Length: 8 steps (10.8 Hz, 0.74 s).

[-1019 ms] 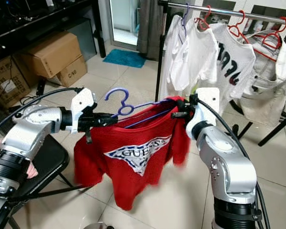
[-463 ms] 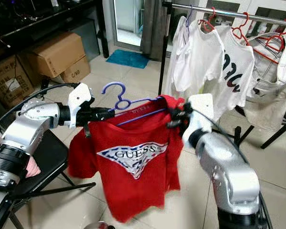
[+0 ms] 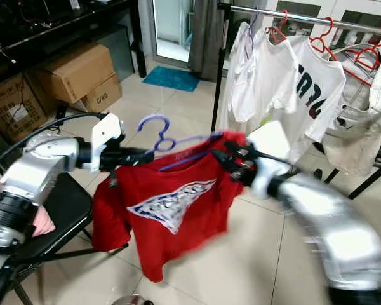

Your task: Hang hanger

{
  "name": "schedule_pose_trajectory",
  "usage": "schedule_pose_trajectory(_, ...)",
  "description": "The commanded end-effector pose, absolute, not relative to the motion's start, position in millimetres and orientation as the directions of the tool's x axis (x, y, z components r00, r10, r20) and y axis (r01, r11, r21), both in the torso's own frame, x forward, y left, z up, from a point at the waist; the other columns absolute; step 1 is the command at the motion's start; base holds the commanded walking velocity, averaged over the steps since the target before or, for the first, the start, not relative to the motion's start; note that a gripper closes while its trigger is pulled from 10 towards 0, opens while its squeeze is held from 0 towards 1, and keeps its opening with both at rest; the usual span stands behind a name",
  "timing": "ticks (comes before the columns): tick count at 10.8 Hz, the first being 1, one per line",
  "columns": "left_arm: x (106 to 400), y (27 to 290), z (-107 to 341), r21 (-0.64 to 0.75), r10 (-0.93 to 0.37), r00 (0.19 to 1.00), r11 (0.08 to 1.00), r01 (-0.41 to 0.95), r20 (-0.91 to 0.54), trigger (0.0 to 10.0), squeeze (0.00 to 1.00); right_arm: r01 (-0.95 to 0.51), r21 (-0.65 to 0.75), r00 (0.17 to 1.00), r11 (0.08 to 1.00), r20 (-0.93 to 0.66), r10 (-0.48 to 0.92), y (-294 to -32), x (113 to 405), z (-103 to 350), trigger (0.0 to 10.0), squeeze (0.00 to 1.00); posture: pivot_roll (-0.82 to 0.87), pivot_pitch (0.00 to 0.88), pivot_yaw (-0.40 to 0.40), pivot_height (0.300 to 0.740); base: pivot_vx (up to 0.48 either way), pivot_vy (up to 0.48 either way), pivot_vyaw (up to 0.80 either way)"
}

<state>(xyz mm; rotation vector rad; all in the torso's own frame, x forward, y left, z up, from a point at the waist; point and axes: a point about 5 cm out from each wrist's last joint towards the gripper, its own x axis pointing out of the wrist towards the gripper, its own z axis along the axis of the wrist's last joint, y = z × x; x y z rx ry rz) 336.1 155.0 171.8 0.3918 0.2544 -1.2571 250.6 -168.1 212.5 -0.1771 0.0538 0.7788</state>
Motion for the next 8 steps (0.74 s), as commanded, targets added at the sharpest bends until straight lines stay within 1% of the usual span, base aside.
schedule_pose_trajectory(1, 334.2, 149.9, 183.3, 0.182, -0.89, 0.239, 0.18, 0.967, -0.388, 0.0, 0.0, -0.779, -0.17, 0.62, 0.603, -0.067, 0.782, -159.6, 243.3, 224.8, 10.0, 1.0, 0.08, 0.008, 0.041, 0.74, 0.0, 0.0, 0.0)
schedule_pose_trajectory(2, 328.3, 149.5, 183.6, 0.175, -0.891, 0.158, 0.09, 0.98, -0.426, 0.0, 0.0, -0.854, -0.225, 0.5, 0.47, -0.101, 0.86, -153.2, 238.0, 231.8, 10.0, 1.0, 0.08, 0.006, 0.04, 0.74, 0.0, 0.0, 0.0)
schedule_pose_trajectory(3, 326.2, 149.4, 184.5, 0.175, -0.89, 0.123, 0.05, 0.983, -0.439, 0.0, 0.0, -0.875, -0.261, 0.455, 0.409, -0.149, 0.878, -151.3, 237.0, 231.6, 10.0, 1.0, 0.09, 0.007, 0.04, 0.74, 0.0, 0.0, 0.0)
schedule_pose_trajectory(4, 322.6, 146.3, 190.7, 0.208, -0.881, 0.061, -0.044, 0.977, -0.47, 0.0, 0.0, -0.912, -0.291, 0.37, 0.288, -0.284, 0.885, -145.7, 237.3, 223.1, 10.0, 0.0, 0.1, 0.008, 0.034, 0.74, 0.0, 0.0, 0.0)
schedule_pose_trajectory(5, 320.7, 136.7, 199.5, 0.254, -0.875, 0.02, -0.118, 0.96, -0.484, 0.0, 0.0, -0.939, -0.256, 0.307, 0.228, -0.33, 0.893, -134.6, 238.8, 215.4, 10.0, 0.0, 0.1, 0.009, 0.031, 0.74, 0.0, 0.0, 0.0)
schedule_pose_trajectory(6, 319.5, 133.4, 200.1, 0.272, -0.86, 0.001, -0.161, 0.949, -0.511, 0.0, 0.0, -0.948, -0.226, 0.292, 0.223, -0.345, 0.892, -129.1, 238.9, 209.7, 10.0, 0.0, 0.1, 0.009, 0.032, 0.74, 0.0, 0.0, 0.0)
schedule_pose_trajectory(7, 318.0, 130.0, 199.5, 0.29, -0.842, -0.018, -0.206, 0.935, -0.539, 0.0, 0.0, -0.952, -0.191, 0.294, 0.238, -0.365, 0.883, -123.5, 239.3, 200.7, 10.0, 0.0, 0.1, 0.01, 0.034, 0.74, 0.0, 0.0, 0.0)
schedule_pose_trajectory(8, 317.1, 128.4, 198.6, 0.303, -0.824, -0.034, -0.246, 0.921, -0.566, 0.0, 0.0, -0.949, -0.168, 0.31, 0.265, -0.372, 0.875, -120.7, 240.0, 193.8, 4.9, 0.0, 0.1, 0.014, 0.042, 0.74, 0.0, 0.0, 0.0)
